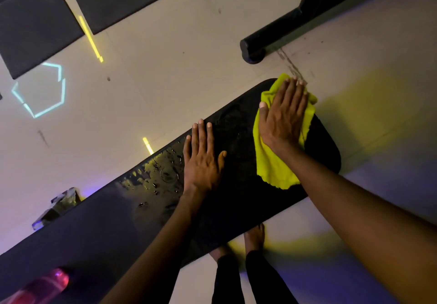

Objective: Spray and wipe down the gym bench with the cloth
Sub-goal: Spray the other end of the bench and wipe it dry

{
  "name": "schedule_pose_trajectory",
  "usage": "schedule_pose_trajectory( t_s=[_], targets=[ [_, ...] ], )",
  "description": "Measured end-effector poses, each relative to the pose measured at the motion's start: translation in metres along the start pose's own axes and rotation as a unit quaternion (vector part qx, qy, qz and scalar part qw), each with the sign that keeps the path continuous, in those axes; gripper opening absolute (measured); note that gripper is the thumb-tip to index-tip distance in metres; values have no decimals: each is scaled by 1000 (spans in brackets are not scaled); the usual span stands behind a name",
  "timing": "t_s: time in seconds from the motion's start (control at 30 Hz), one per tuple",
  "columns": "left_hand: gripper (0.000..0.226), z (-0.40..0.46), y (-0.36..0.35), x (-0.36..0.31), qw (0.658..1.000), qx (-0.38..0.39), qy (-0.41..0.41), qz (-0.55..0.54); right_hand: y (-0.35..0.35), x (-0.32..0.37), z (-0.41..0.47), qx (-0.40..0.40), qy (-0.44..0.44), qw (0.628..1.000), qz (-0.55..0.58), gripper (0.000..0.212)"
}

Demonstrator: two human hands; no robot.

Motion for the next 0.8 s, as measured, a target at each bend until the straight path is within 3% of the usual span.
schedule_pose_trajectory(
  t_s=[0.1,0.2,0.3,0.4,0.5,0.6,0.7,0.77,0.8],
  targets=[
    [76,0,0,0,1000,-1,1,1,-3,17,4,15,83,996,15,80],
    [77,0,1,4,1000,11,-12,4,6,-14,-17,3,177,984,30,80],
    [78,2,1,7,999,27,-17,-2,14,-53,-42,-20,67,997,29,82],
    [77,0,1,5,1000,26,-8,5,14,-35,-40,-30,-71,997,-6,84],
    [75,0,0,1,1000,13,5,3,9,-2,-23,-22,-83,996,-5,83],
    [75,-4,1,2,1000,5,11,-20,0,20,-19,0,52,999,13,80],
    [74,-16,4,9,999,1,18,-27,1,10,-31,5,251,967,40,77],
    [75,-26,8,18,999,14,40,-16,6,-14,-41,4,306,951,48,77],
    [76,-30,9,23,999,19,50,-7,8,-24,-44,6,293,955,48,78]
  ],
)
Point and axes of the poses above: each hand's wrist, its own z-axis towards the middle knuckle, its own y-axis out of the back of the hand, x = y × z, the point moved 4 cm from there along z, towards the middle knuckle, and after that the axes turned 15 degrees about -x, right-handed, at the moved point
